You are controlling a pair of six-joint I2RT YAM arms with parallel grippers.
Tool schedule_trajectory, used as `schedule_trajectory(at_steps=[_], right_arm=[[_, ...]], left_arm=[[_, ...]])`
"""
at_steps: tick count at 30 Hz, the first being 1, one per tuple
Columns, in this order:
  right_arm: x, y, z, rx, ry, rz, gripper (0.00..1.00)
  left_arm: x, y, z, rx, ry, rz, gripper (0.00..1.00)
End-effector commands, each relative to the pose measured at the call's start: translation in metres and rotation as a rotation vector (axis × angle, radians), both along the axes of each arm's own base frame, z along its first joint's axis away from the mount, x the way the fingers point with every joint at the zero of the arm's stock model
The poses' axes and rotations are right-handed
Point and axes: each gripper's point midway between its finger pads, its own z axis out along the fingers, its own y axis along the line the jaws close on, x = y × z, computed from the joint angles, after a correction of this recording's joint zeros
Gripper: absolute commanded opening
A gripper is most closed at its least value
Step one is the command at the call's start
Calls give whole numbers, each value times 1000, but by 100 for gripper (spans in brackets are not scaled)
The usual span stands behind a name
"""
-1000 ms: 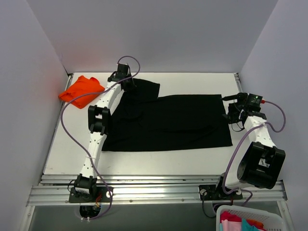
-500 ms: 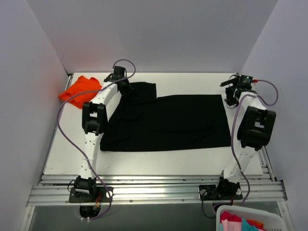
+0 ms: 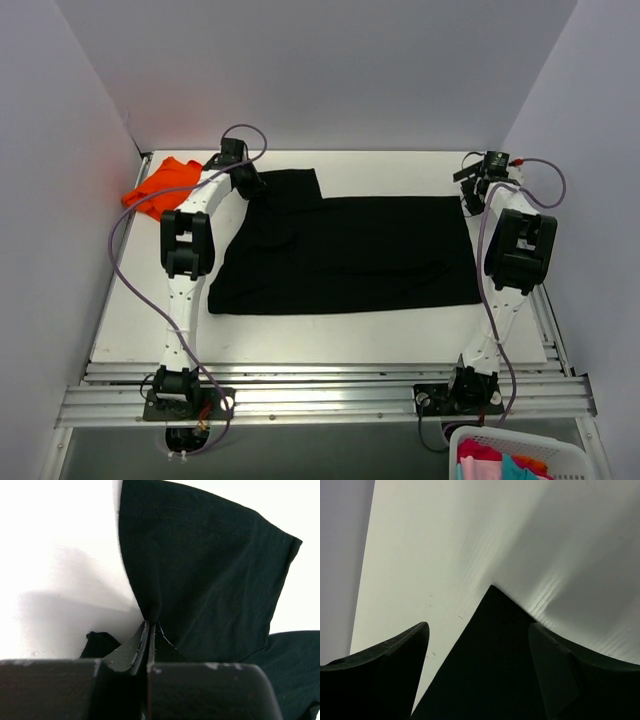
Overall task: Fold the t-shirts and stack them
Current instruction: Fold the tshirt
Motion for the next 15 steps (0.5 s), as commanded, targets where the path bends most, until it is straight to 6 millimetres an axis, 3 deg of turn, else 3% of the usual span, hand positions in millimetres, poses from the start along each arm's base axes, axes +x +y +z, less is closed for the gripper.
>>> schedule_trajectory(at_steps=[1, 8, 10, 13, 14, 15], right_arm=[[8, -1, 17, -77, -16, 14, 74], [-9, 20, 1, -179, 151, 67, 59], [-2, 23, 2, -206, 174, 92, 62], [2, 25, 3, -265, 229, 127, 75], [-15, 22, -14, -279, 340, 107, 79], [-19, 19, -11, -301, 376, 81, 80]], left_arm=[[0, -2, 30, -22, -45, -17, 2], [-9, -5, 34, -21, -48, -42, 2], [-11, -5, 31, -14, -43, -48, 2], [-13, -6, 32, -9, -41, -55, 2], [-13, -7, 33, -10, -42, -57, 2], [-14, -7, 35, -12, -44, -59, 2]])
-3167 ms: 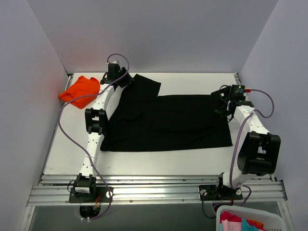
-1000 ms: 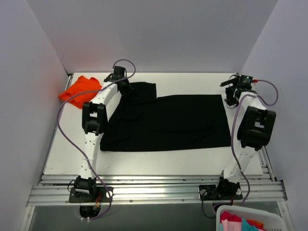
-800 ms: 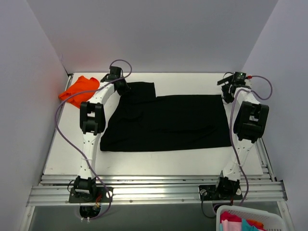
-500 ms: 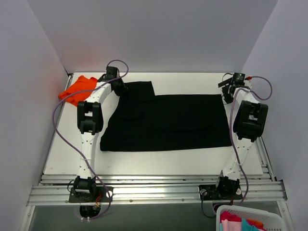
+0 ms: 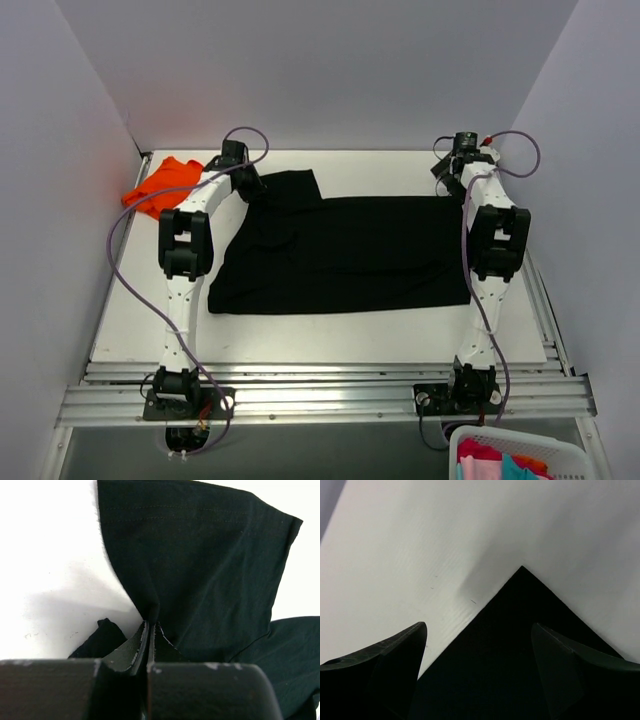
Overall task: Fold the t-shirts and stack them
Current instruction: Fold the tshirt
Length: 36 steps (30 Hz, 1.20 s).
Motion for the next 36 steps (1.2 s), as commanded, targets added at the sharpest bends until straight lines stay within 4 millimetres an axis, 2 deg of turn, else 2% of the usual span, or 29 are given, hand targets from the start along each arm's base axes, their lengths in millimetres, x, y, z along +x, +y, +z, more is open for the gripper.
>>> schedule_trajectory(at_steps=[1, 3, 4, 5, 7, 8, 11, 15, 18, 19, 20, 21, 23, 27, 29, 33, 36], right_arm=[[-41, -16, -4, -136, 240, -69, 81], [-44, -16, 11, -185, 215, -101, 84], [-51, -16, -1, -182, 217, -108, 85], [-54, -19, 3, -168, 200, -116, 85], [-64, -33, -6, -126, 245, -160, 84], [-68, -37, -18, -121, 292, -167, 84], [-65, -40, -14, -150, 314, -145, 84], [-68, -38, -24, -112, 353, -130, 85], [-66, -24, -39, -31, 375, -107, 85], [-72, -17, -45, -12, 417, -98, 85], [-73, -5, -63, 28, 453, -71, 85], [-67, 1, -64, 50, 446, -54, 85], [-75, 19, -82, 78, 510, -27, 85], [-76, 31, -94, 57, 501, -20, 83], [-73, 29, -92, 55, 482, -30, 80], [-73, 28, -92, 50, 478, -45, 65], [-74, 23, -91, 39, 479, -53, 48]], left_arm=[[0, -4, 35, -6, -59, -30, 2], [-1, -5, 38, -8, -62, -35, 2], [-3, -5, 38, -8, -59, -37, 2], [-3, -5, 39, -7, -61, -38, 2], [-5, -4, 38, -4, -54, -38, 2], [-5, -4, 37, -4, -50, -40, 2], [-7, -6, 40, -9, -53, -37, 2], [-6, -12, 44, -17, -67, -44, 2], [-5, -14, 50, -19, -79, -49, 2], [-5, -14, 52, -20, -80, -50, 2], [-5, -15, 53, -22, -82, -51, 2], [-5, -15, 54, -22, -83, -51, 2], [-7, -15, 55, -20, -80, -57, 2], [-13, -11, 59, -8, -80, -60, 2], [-20, -10, 58, -7, -78, -61, 2], [-30, -7, 50, -7, -55, -63, 2], [-34, -5, 51, -2, -53, -67, 2]])
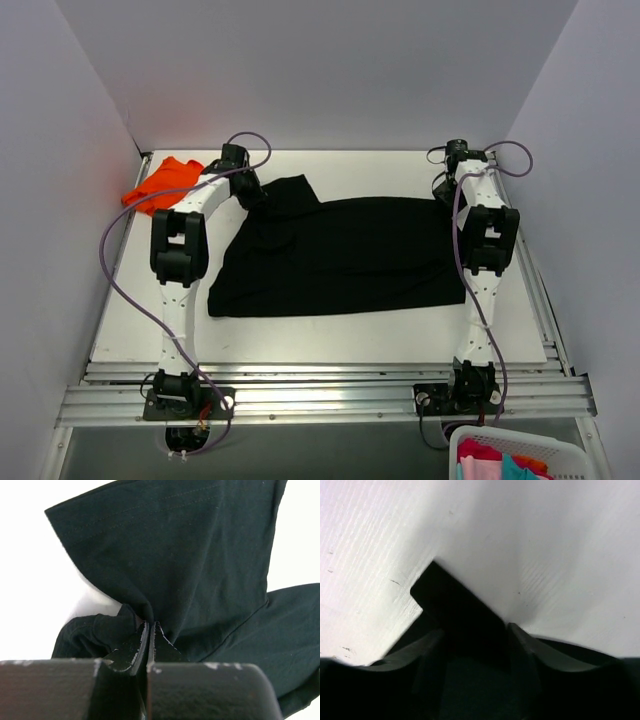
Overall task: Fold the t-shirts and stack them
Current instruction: Fold the tshirt
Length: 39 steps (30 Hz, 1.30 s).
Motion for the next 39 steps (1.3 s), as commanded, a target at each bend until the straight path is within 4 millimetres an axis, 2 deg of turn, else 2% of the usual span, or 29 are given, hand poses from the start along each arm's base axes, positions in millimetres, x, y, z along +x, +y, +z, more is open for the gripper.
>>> schedule_trajectory(at_steps=[1, 2, 3, 6, 15, 18, 25, 30, 35, 39], right_arm=[[-29, 12, -44, 69, 127, -34, 41], [-31, 11, -46, 70, 130, -37, 32], [-30, 9, -45, 66, 121, -41, 18], [-33, 2, -45, 68, 119, -60, 4], [-28, -7, -25, 41, 77, -75, 0], [-27, -6, -16, 40, 67, -70, 0], [-16, -4, 35, 35, -44, -30, 0], [-10, -3, 63, 45, -98, 5, 0], [-8, 1, 78, 53, -131, 39, 0], [-12, 2, 95, 59, -157, 52, 0]], left_arm=[[5, 0, 43, -17, -100, -23, 2], [4, 0, 41, -16, -95, -23, 2], [3, 0, 41, -18, -96, -26, 2], [1, -1, 39, -19, -90, -31, 2], [2, 7, 45, -8, -114, -27, 2], [10, 10, 61, -20, -171, -11, 2], [22, 13, 109, -48, -287, -13, 2], [26, 14, 138, -57, -359, -15, 2], [26, 14, 154, -63, -396, -21, 2], [17, 13, 171, -74, -431, -20, 2]])
